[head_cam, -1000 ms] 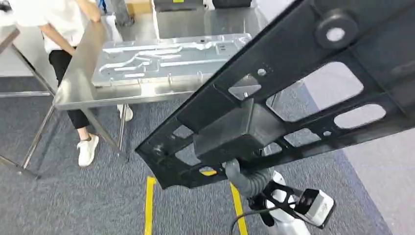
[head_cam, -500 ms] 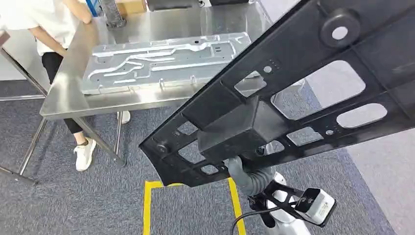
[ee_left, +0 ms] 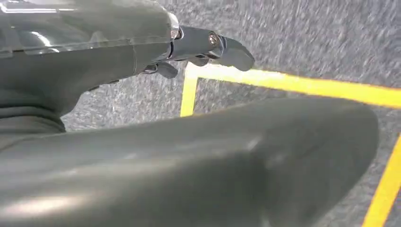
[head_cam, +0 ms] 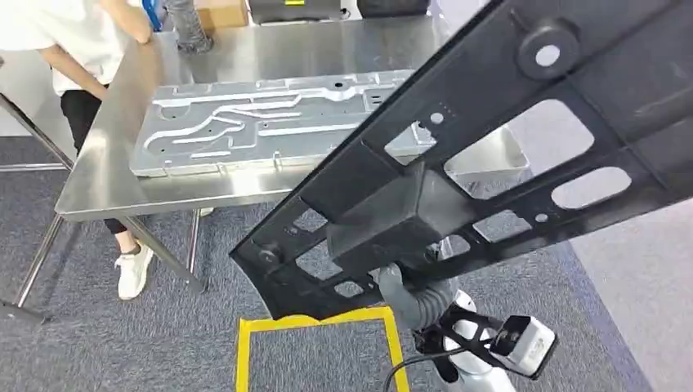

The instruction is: Take the parts from the cabinet and place them on the table.

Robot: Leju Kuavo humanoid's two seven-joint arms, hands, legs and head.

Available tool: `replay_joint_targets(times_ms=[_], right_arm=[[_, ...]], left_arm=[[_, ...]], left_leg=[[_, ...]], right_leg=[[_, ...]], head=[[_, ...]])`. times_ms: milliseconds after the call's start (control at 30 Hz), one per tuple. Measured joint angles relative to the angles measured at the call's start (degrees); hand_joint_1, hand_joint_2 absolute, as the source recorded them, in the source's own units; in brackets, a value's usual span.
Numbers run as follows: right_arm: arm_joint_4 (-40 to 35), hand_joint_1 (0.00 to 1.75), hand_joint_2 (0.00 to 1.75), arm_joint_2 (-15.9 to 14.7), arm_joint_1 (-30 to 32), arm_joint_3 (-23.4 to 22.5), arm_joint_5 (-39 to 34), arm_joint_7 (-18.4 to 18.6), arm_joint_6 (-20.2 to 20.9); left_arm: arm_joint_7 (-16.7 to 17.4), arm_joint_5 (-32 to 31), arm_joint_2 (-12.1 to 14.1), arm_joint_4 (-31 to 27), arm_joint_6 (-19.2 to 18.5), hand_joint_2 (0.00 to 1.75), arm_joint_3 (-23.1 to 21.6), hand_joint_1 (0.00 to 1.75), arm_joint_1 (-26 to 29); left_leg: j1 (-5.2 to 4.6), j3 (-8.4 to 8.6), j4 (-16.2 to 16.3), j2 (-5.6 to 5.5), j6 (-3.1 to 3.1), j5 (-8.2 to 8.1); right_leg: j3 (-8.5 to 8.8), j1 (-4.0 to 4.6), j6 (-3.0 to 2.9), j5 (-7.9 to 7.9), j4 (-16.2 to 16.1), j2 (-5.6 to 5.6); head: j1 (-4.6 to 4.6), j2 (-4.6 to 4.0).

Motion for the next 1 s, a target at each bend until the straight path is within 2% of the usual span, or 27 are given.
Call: replay_joint_targets(times_ms=[33, 67, 100, 133, 167, 267, 300, 333, 367, 400, 467, 500, 533, 567, 633, 667, 700, 733, 800, 833, 867, 900, 933, 967, 1000], right_arm=[[0.0, 1.75, 1.75, 0.0, 0.0, 0.0, 0.0, 0.0, -0.1], [0.1, 1.75, 1.75, 0.0, 0.1, 0.0, 0.1, 0.0, -0.1], [0.3, 1.75, 1.75, -0.1, 0.2, 0.0, 0.2, 0.0, -0.2], [0.5, 1.75, 1.75, -0.2, 0.3, 0.0, 0.2, 0.0, -0.3], [0.7, 1.75, 1.75, -0.3, 0.3, 0.0, 0.3, 0.0, -0.3], [0.7, 1.75, 1.75, -0.3, 0.3, 0.0, 0.3, 0.0, -0.3], [0.7, 1.75, 1.75, -0.3, 0.3, 0.0, 0.3, 0.0, -0.3], [0.9, 1.75, 1.75, -0.3, 0.3, 0.0, 0.9, 0.1, -0.8], [1.3, 1.75, 1.75, -0.5, 0.8, -0.1, 1.8, 0.1, -1.6], [1.3, 1.75, 1.75, -0.5, 1.0, -0.1, 2.0, 0.1, -1.7], [1.2, 1.75, 1.75, -0.3, 1.0, -0.1, 2.3, 0.0, -1.9], [1.2, 1.75, 1.75, -0.3, 1.1, -0.1, 2.6, 0.0, -1.9], [1.2, 1.75, 1.75, -0.3, 1.1, -0.1, 3.1, 0.0, -2.0], [1.0, 1.75, 1.75, -0.3, 1.1, -0.1, 3.5, -0.1, -2.1], [0.2, 1.75, 1.75, -0.3, 1.4, -0.1, 4.2, -0.1, -2.1], [0.0, 1.75, 1.75, -0.3, 1.4, -0.1, 4.2, -0.1, -2.1], [-0.2, 1.75, 1.75, -0.3, 1.5, -0.1, 4.3, -0.1, -2.1], [-0.5, 1.75, 1.75, -0.3, 1.5, -0.1, 4.4, -0.1, -2.1], [-1.4, 1.75, 1.75, -0.3, 1.6, -0.1, 4.6, -0.1, -2.2], [-1.8, 1.75, 1.75, -0.3, 1.5, -0.1, 4.8, -0.1, -2.4], [-2.1, 1.75, 1.75, -0.3, 1.4, -0.1, 5.0, -0.1, -2.6], [-2.4, 1.75, 1.75, -0.3, 1.5, -0.1, 5.2, -0.1, -2.8], [-2.7, 1.75, 1.75, -0.3, 1.5, -0.1, 5.3, -0.1, -3.2], [-3.2, 1.75, 1.75, -0.3, 1.4, -0.1, 5.3, -0.1, -3.5], [-3.7, 1.75, 1.75, -0.3, 1.5, -0.1, 5.4, -0.1, -4.0]], left_arm=[[0.0, 0.0, 0.0, 0.0, 0.0, 0.0, 0.0, 0.0, 0.0], [0.0, 0.0, 0.0, 0.0, 0.0, 0.0, 0.0, 0.0, 0.0], [0.0, 0.0, 0.0, 0.0, 0.1, 0.0, 0.0, 0.0, 0.0], [0.0, 0.0, 0.0, 0.0, 0.1, 0.0, 0.0, 0.0, 0.1], [0.0, 0.0, 0.0, 0.0, 0.1, 0.0, 0.0, 0.0, 0.2], [0.0, 0.0, 0.0, 0.0, 0.1, 0.0, 0.0, 0.0, 0.2], [0.0, 0.0, 0.0, 0.0, 0.1, 0.0, 0.0, 0.0, 0.2], [0.0, 0.1, -0.1, 0.0, 0.2, 0.0, 0.1, 0.0, 0.1], [0.0, 0.1, -0.2, 0.0, 0.3, 0.0, 0.1, 0.0, -0.4], [0.0, 0.1, -0.2, 0.0, 0.3, 0.0, 0.1, 0.0, -0.2], [0.1, 0.1, -0.2, 0.0, 0.3, 0.0, 0.1, 0.0, -0.1], [0.0, 0.1, -0.3, 0.0, 0.3, 0.0, 0.1, 0.0, -0.1], [0.0, 0.0, -0.3, 0.0, 0.3, 0.0, 0.1, 0.0, -0.3], [0.0, -0.1, -0.3, 0.0, 0.3, 0.0, 0.1, 0.0, -0.4], [0.0, -0.1, -0.3, 0.0, 0.3, 0.0, 0.1, 0.0, -0.4], [0.0, -0.1, -0.3, 0.0, 0.3, 0.0, 0.1, 0.0, -0.3], [0.1, -0.2, -0.4, 0.0, 0.3, 0.0, 0.2, 0.0, 0.0], [0.1, -0.2, -0.4, 0.0, 0.3, 0.0, 0.2, 0.0, 0.1], [0.1, -0.2, -0.3, 0.0, 0.3, 0.0, 0.4, 0.0, 0.1], [0.1, -0.2, -0.3, 0.1, 0.3, 0.0, 0.6, 0.0, 0.3], [0.0, -0.2, -0.4, 0.0, 0.3, 0.0, 0.6, 0.0, 0.1], [0.0, -0.2, -0.4, 0.0, 0.3, 0.0, 0.7, 0.0, -0.1], [0.0, -0.1, -0.4, 0.0, 0.3, 0.0, 0.9, 0.0, 0.0], [-0.1, -0.1, -0.4, 0.0, 0.3, 0.0, 1.0, 0.0, 0.0], [-0.1, -0.1, -0.4, 0.0, 0.3, 0.0, 1.1, 0.0, 0.1]], left_leg=[[0.01, 0.43, -0.1, -0.02, 0.05, -0.37], [0.0, 0.94, -0.1, -0.08, 0.13, -0.91], [0.0, 1.6, -0.1, -0.14, 0.12, -1.45], [0.0, 2.36, -0.1, -0.2, 0.09, -2.04], [0.0, 3.03, -0.1, -0.26, 0.01, -2.52], [0.0, 3.08, -0.1, -0.26, 0.0, -2.56], [0.01, 3.42, -0.1, -0.3, -0.04, -2.81], [0.06, 5.39, -0.1, -1.13, -0.63, -4.23], [-0.1, 5.87, -0.1, -1.5, -1.41, -5.44], [0.04, 6.34, -0.3, -1.63, -1.68, -5.45], [-0.03, 6.82, -0.1, -1.58, -2.33, -5.56], [0.2, 6.4, 1.4, -0.98, -2.49, -5.73], [0.21, 4.6, 4.6, -0.62, -2.72, -6.18], [0.28, 1.99, 8.6, -0.59, -2.98, -7.25], [0.33, -3.44, 16.0, -0.51, -3.3, -11.16], [0.36, -4.91, 17.2, -0.45, -3.39, -11.6], [0.44, -5.25, 16.0, -0.39, -3.53, -10.42], [0.51, -4.62, 12.6, -0.35, -3.52, -7.73], [0.62, -2.32, 2.9, -0.14, -3.45, 0.9], [0.41, -2.39, 1.5, -0.06, -3.2, 1.3], [0.09, -2.1, 0.9, 0.14, -2.64, -0.36], [0.06, -2.1, 1.2, 0.01, -2.14, 0.76], [-0.04, -2.07, 1.3, -0.04, -1.82, 0.41], [0.28, -1.77, 1.0, -0.08, -1.5, 0.41], [0.45, -1.11, 0.5, -0.03, -1.28, 0.37]], right_leg=[[-2.82, -0.02, 0.26, -1.48, 3.5, 0.0], [-5.66, -0.08, 0.32, -3.86, 6.5, -0.01], [-7.9, -0.16, 0.56, -5.81, 8.3, -0.02], [-9.31, -0.2, 0.72, -6.21, 8.4, -0.02], [-9.56, -0.23, 0.75, -5.13, 6.8, -0.03], [-9.55, -0.24, 0.75, -5.01, 6.6, -0.03], [-9.43, -0.25, 0.72, -4.17, 5.5, -0.03], [-7.3, -0.34, 0.41, 4.32, -4.7, 0.47], [-6.85, 0.16, -0.88, 7.13, -8.2, 1.16], [-6.79, 0.21, -1.36, 7.75, -8.4, 1.2], [-5.63, 0.01, -2.27, 7.35, -9.2, 1.1], [-4.71, -0.08, -2.64, 7.16, -9.7, 1.06], [-4.08, -0.09, -3.02, 6.84, -9.9, 0.86], [-3.76, -0.08, -3.16, 6.42, -9.9, 0.69], [-2.91, -0.05, -3.2, 5.48, -9.9, 0.6], [-2.31, -0.05, -3.19, 4.97, -9.9, 0.61], [-1.54, -0.06, -3.16, 4.4, -9.9, 0.71], [-0.63, -0.06, -3.06, 3.78, -9.8, 0.76], [1.04, -0.05, -2.57, 2.45, -9.8, 0.69], [1.45, 0.14, -2.22, 1.99, -9.5, 0.67], [0.97, 0.2, -1.86, 1.74, -9.5, 0.71], [0.98, 0.24, -1.43, 1.36, -9.5, 0.65], [1.18, 0.17, -1.17, 1.16, -9.7, 0.65], [1.53, 0.39, -0.8, 0.92, -9.8, 0.64], [1.72, 0.15, -0.52, 0.34, -9.5, 0.55]], head=[[-0.02, 0.0], [-0.02, 0.0], [0.0, 0.0], [-0.02, 0.0], [-0.02, 0.0], [-0.02, 0.0], [-0.02, -0.02], [-0.02, 0.0], [0.11, 0.0], [0.09, 0.0], [0.02, 0.0], [0.04, 0.0], [0.04, 0.0], [0.04, 0.0], [0.04, 0.0], [0.04, 0.0], [0.04, 0.0], [0.04, 0.0], [0.04, 0.0], [0.09, -0.02], [0.02, -0.02], [0.04, 0.0], [0.04, 0.0], [0.04, 0.0], [0.04, 0.0]])
